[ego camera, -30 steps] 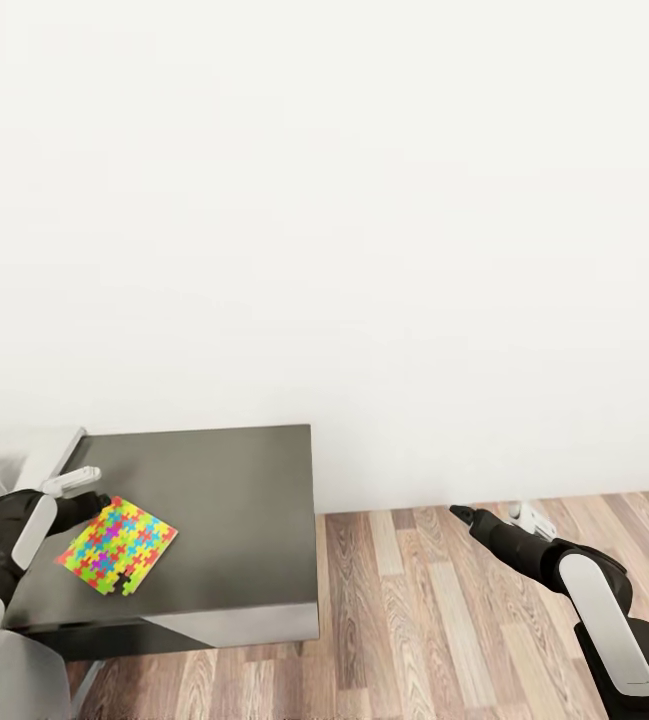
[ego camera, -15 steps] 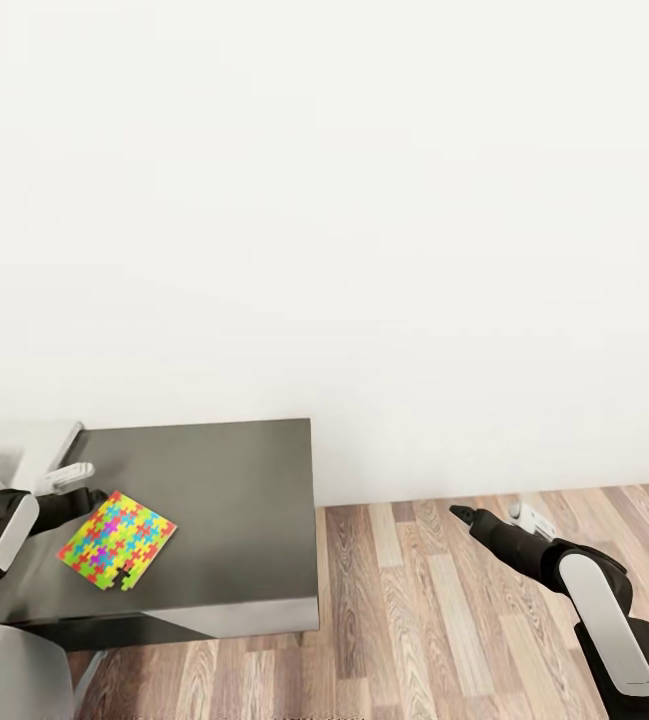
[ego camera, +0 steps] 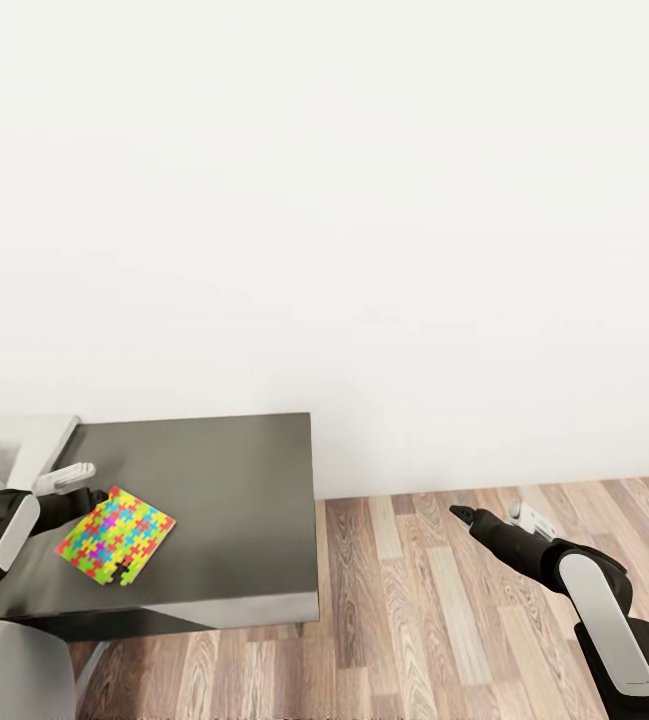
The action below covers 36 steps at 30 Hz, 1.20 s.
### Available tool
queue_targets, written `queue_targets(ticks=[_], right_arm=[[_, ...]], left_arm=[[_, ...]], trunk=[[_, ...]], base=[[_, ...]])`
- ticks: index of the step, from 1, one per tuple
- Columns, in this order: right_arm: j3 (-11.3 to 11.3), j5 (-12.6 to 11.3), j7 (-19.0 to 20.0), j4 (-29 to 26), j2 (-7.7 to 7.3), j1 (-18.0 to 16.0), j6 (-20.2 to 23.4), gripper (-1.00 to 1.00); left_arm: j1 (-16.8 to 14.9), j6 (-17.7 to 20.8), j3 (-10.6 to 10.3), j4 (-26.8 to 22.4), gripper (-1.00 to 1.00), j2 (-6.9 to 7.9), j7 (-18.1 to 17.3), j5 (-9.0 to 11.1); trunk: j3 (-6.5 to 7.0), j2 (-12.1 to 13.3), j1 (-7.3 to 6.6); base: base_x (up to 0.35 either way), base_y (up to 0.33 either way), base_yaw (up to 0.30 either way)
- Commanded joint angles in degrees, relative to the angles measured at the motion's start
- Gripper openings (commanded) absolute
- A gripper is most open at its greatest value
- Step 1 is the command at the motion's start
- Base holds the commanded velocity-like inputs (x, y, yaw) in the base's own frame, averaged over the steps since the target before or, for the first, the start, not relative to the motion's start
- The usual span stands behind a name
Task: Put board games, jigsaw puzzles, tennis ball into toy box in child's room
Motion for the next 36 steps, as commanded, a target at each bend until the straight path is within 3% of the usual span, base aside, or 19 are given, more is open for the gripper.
queue_targets(ticks=[1,26,36], right_arm=[[0.0,-0.6,-0.6,-0.1,-0.01,0.0,0.2,1.00],[0.0,-0.6,-0.6,-0.1,-0.01,0.0,0.0,1.00],[-0.1,-0.3,-0.5,0.2,-0.02,0.2,-0.3,1.00]], left_arm=[[0.0,0.3,0.1,-0.1,1.00,-0.01,0.0,0.2],[0.0,0.3,0.1,-0.1,1.00,-0.13,-0.1,0.1],[0.0,0.3,0.1,-0.1,1.00,-0.16,0.0,0.1]], trunk=[[-0.19,-0.1,0.03],[-2.52,-0.1,0.03],[-2.66,-0.1,0.03]], base=[[0.000,0.000,0.000],[-0.006,-0.011,0.000],[-0.001,-0.004,0.000]])
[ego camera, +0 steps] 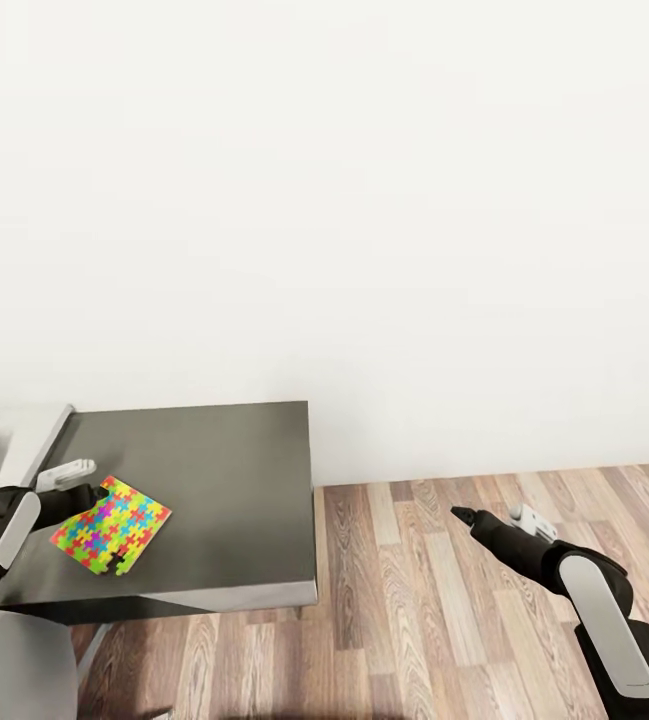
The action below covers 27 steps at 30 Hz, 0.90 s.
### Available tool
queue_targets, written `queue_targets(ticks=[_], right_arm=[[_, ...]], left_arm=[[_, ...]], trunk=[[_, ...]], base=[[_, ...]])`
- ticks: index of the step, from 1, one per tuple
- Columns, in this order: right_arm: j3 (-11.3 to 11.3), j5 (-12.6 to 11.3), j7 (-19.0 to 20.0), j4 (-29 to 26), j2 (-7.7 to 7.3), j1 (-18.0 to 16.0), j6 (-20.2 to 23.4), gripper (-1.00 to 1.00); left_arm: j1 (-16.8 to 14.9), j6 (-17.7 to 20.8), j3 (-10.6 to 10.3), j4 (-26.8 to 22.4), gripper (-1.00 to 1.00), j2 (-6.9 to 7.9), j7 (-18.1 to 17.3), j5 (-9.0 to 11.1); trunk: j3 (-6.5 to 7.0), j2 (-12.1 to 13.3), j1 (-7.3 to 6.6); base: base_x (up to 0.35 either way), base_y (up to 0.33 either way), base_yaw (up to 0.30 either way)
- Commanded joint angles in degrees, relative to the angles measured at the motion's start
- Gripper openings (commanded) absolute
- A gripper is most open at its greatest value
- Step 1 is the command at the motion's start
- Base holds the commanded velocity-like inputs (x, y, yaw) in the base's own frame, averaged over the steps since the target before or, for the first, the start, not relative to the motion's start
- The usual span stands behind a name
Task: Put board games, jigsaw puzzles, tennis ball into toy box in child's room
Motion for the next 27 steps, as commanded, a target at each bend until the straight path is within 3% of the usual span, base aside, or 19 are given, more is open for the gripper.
queue_targets(ticks=[1,27], right_arm=[[0.0,-0.6,-0.6,-0.1,-0.01,0.0,0.2,1.00],[0.1,-0.9,-0.6,-0.1,-0.01,0.0,0.3,1.00]], left_arm=[[0.0,0.3,0.1,1.1,1.00,-0.04,-0.1,0.4],[0.0,0.6,0.0,1.1,1.00,0.12,-0.3,0.4]], trunk=[[-0.10,-0.1,0.04],[-0.10,-0.1,0.04]], base=[[0.000,0.000,0.000],[-0.028,-0.057,0.000]])
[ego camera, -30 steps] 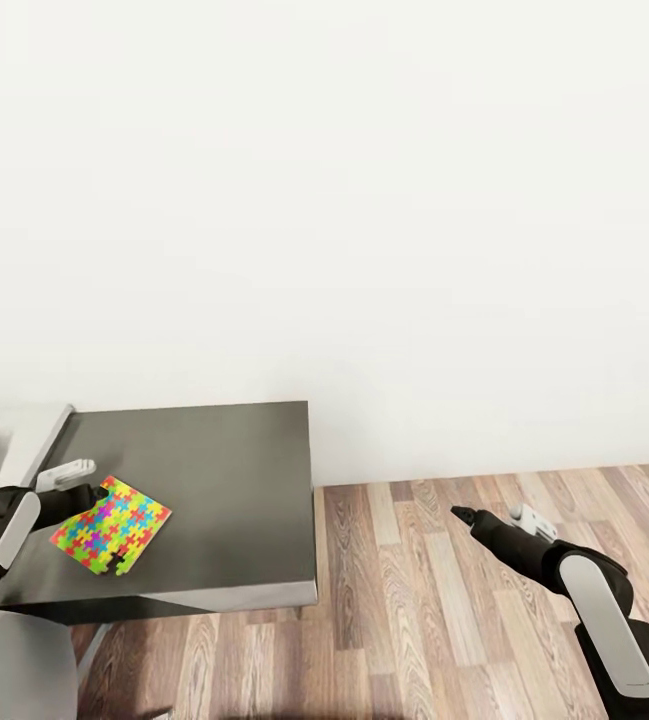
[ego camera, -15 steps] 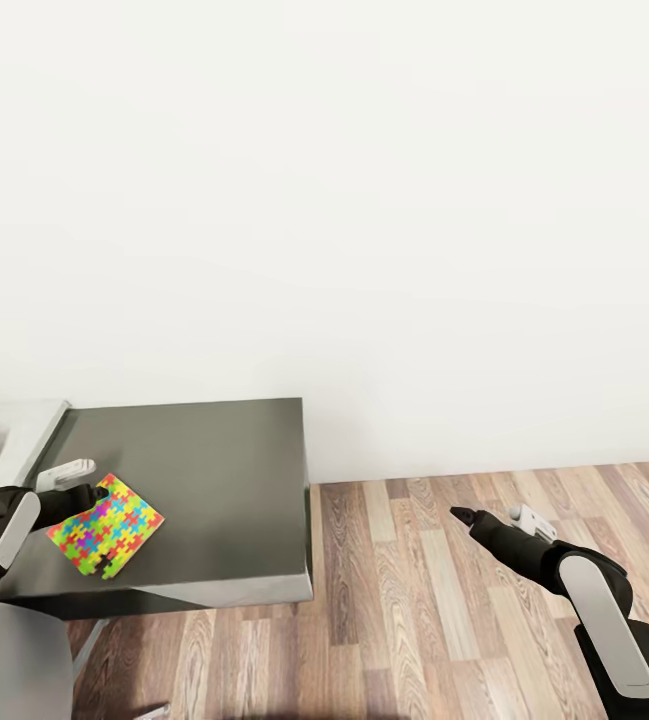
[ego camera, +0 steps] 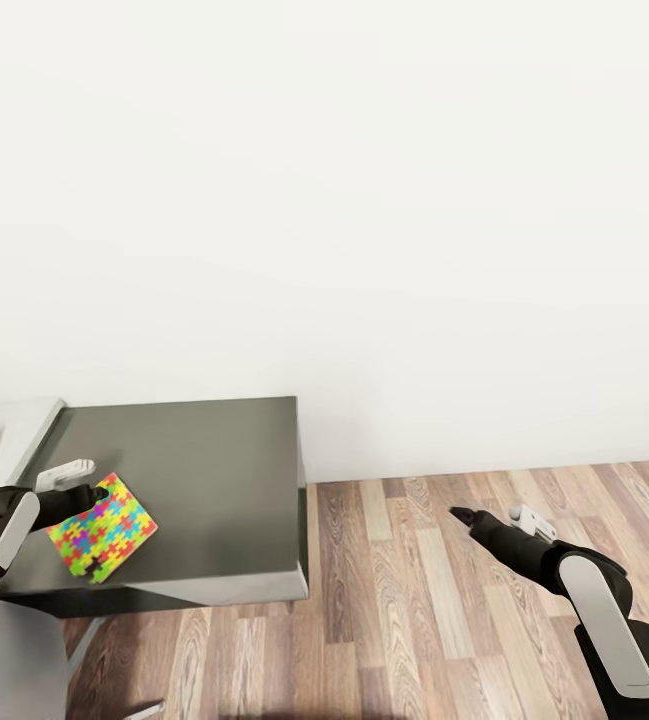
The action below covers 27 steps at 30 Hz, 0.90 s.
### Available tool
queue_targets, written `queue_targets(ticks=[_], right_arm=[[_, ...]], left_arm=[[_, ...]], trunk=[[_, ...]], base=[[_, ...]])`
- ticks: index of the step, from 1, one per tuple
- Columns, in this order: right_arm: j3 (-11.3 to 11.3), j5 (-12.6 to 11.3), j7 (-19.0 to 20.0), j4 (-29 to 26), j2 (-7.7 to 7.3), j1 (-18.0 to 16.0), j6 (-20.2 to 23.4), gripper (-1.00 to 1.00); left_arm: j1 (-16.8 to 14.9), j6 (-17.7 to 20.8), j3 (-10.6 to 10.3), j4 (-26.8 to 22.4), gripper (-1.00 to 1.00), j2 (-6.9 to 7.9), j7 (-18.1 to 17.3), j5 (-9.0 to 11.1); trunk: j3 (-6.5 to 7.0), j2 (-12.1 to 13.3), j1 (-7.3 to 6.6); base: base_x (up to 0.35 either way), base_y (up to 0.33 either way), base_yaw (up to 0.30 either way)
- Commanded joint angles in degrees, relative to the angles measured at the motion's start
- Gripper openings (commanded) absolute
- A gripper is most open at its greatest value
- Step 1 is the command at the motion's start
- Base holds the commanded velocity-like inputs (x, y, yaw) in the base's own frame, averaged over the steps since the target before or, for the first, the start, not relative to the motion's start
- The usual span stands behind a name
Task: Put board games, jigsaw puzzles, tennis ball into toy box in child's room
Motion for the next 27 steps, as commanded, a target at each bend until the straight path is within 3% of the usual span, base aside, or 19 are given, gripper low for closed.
queue_targets(ticks=[1,14,27], right_arm=[[0.0,-0.6,-0.5,-0.1,-0.01,0.0,0.1,1.00],[0.0,-0.6,-0.5,-0.1,-0.01,0.0,0.2,1.00],[0.0,-0.6,-0.5,-0.1,-0.01,0.0,0.2,1.00]], left_arm=[[0.0,0.4,0.1,1.1,1.00,-0.03,-0.1,0.7],[0.0,0.5,0.1,1.1,1.00,-0.03,-0.2,0.7],[0.0,0.6,0.1,1.1,1.00,-0.03,-0.3,0.8]], trunk=[[-0.10,-0.1,0.04],[-0.10,-0.1,0.04],[-0.10,-0.1,0.04]], base=[[-0.021,-0.110,0.000],[-0.003,-0.021,0.000],[0.000,-0.128,0.000]])
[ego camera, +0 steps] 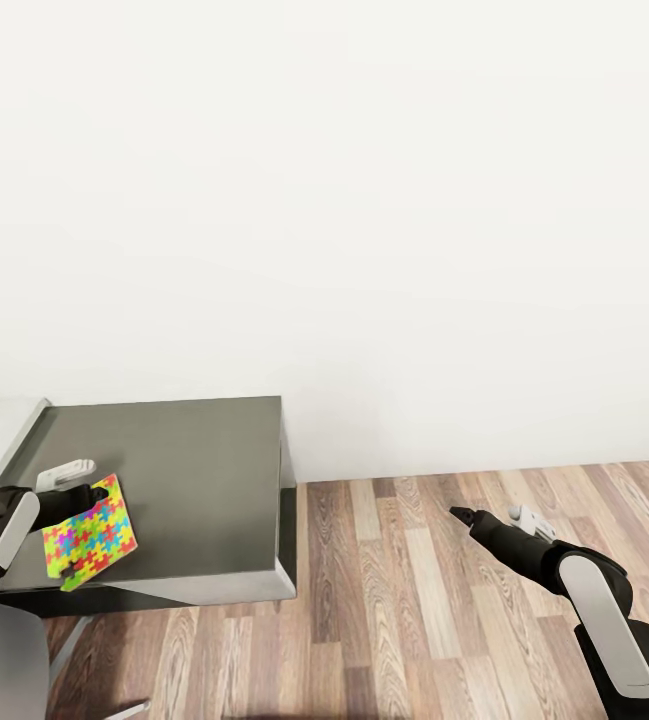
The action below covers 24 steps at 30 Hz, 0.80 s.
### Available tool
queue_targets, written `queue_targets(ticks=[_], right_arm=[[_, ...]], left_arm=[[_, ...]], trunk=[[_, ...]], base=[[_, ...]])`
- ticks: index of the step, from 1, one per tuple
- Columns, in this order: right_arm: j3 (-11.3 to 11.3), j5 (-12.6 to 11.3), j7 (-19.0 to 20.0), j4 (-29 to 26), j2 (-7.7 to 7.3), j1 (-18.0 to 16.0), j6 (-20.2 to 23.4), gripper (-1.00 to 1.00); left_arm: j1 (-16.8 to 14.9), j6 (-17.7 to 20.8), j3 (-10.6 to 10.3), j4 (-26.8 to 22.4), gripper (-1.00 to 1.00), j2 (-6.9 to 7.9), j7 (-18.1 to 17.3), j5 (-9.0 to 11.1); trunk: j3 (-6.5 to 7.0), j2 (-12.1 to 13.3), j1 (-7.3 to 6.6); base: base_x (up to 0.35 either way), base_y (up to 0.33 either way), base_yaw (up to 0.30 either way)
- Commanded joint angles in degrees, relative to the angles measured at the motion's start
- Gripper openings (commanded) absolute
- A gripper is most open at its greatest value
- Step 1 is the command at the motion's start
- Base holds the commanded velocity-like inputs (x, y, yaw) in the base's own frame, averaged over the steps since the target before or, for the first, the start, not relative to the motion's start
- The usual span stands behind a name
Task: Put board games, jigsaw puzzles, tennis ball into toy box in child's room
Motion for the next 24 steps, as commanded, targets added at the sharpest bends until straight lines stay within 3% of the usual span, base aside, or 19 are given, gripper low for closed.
queue_targets(ticks=[1,15,24], right_arm=[[0.0,-0.6,-0.6,-0.1,-0.01,0.0,0.2,1.00],[0.0,-0.6,-0.6,-0.1,-0.01,0.0,0.2,1.00],[0.0,-0.6,-0.6,-0.1,-0.01,-0.1,0.2,1.00]], left_arm=[[0.0,0.3,0.1,1.1,1.00,-0.04,-0.1,0.7],[0.0,0.4,0.7,0.8,1.00,0.24,-0.8,1.1],[0.1,1.8,0.9,0.5,1.00,1.52,-12.0,0.9]], trunk=[[-0.10,-0.1,0.04],[-0.10,-0.1,0.04],[-0.10,-0.1,0.04]], base=[[0.000,-0.009,0.000],[-0.008,-0.001,0.000],[0.000,0.000,0.000]])
